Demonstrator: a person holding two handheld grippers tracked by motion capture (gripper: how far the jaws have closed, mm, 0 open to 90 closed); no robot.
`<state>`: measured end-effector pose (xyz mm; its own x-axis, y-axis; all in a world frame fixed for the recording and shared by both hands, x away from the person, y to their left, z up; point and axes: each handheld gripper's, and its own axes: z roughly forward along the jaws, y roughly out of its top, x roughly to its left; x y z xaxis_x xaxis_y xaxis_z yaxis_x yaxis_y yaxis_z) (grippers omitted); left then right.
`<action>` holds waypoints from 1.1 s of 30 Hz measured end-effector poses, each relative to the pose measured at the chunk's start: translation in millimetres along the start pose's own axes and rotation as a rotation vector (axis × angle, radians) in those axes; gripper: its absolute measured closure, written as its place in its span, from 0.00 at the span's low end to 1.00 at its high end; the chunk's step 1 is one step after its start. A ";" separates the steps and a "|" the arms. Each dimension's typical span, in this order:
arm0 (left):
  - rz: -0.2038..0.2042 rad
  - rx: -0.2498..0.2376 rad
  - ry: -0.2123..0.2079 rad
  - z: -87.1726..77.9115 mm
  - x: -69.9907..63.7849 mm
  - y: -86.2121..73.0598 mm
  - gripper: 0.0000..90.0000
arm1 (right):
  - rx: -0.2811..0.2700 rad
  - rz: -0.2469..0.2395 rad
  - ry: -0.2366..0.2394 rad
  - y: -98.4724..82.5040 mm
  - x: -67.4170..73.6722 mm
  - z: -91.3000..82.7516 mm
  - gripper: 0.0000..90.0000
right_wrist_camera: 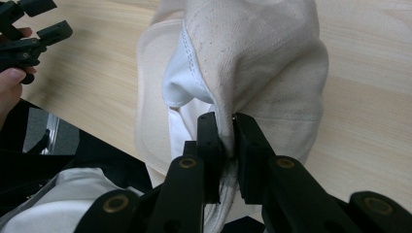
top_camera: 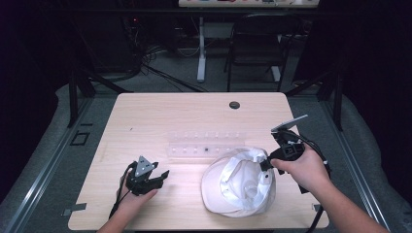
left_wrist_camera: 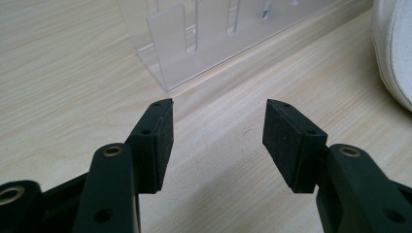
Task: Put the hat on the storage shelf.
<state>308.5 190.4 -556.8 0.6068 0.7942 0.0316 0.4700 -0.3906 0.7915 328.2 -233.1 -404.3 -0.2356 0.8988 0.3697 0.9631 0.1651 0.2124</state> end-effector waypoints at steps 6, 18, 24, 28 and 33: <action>-0.001 -0.001 -0.001 -0.1 -0.3 0.1 0.51 | -0.007 0.002 0.007 1.3 2.6 -5.5 0.91; -0.001 -0.001 -0.002 0.2 -0.5 0.0 0.51 | -0.006 0.022 0.074 2.9 1.0 -6.7 0.91; 0.000 -0.003 -0.004 -0.1 -1.4 0.1 0.51 | -0.024 0.027 0.163 3.6 0.8 -8.9 0.91; 0.002 -0.003 -0.003 0.2 -1.9 0.1 0.51 | -0.043 0.028 0.255 3.9 -0.2 -9.9 0.91; 0.000 -0.011 0.001 -0.5 -2.2 0.5 0.51 | -0.068 0.016 0.347 4.2 0.7 -8.5 0.91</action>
<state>307.1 188.7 -556.1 0.6062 0.7947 0.0318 0.4631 -0.3853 0.7982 331.0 -235.2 -395.4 -0.2619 0.7078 0.6561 0.9589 0.1141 0.2597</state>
